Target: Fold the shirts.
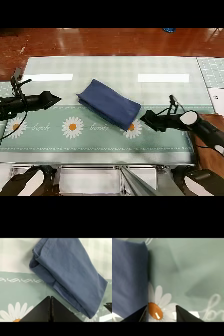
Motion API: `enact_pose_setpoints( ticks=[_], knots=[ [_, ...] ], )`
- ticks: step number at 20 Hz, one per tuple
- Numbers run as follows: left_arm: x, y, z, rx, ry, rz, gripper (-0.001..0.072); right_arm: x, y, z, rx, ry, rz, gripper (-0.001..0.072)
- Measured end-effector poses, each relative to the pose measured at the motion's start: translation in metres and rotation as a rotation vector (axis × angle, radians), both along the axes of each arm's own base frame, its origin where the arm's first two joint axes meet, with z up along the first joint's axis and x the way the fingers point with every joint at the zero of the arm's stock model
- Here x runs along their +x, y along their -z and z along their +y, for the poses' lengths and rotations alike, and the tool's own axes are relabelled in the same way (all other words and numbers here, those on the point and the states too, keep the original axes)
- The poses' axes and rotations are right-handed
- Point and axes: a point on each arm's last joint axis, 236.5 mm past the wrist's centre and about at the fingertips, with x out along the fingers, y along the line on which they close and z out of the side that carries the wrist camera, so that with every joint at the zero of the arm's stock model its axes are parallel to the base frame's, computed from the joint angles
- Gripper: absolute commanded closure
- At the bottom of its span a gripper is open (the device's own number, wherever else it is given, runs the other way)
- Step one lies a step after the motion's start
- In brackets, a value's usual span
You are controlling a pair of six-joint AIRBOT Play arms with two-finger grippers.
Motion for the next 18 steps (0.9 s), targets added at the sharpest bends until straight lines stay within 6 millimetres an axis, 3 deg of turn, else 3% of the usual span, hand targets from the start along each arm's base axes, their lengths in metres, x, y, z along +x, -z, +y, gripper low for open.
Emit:
enact_pose_setpoints(
  ticks=[4,7,8,10,13,18],
  knots=[
    [-0.002,0.000,-0.007,-0.001,0.020,0.001,0.0688,0.018,0.009,0.030,0.138,-0.012,0.022,0.0315],
    [-0.002,0.000,-0.009,-0.001,0.025,0.001,0.0688,0.034,0.012,0.045,0.190,-0.051,0.013,0.0528],
    [-0.002,0.000,-0.009,-0.001,0.027,0.001,0.0688,0.042,0.011,0.049,0.201,-0.065,0.000,0.0688],
    [-0.002,0.000,-0.010,-0.001,0.028,0.001,0.0688,0.059,-0.002,0.064,0.237,-0.113,-0.053,0.0681],
    [-0.003,0.000,-0.010,-0.008,0.022,0.008,0.0688,0.084,-0.037,0.084,0.274,-0.215,-0.158,0.0682],
    [-0.004,0.000,-0.013,-0.017,0.023,0.017,0.0688,0.127,-0.132,0.104,0.258,-0.395,-0.348,0.0682]
  ],
)
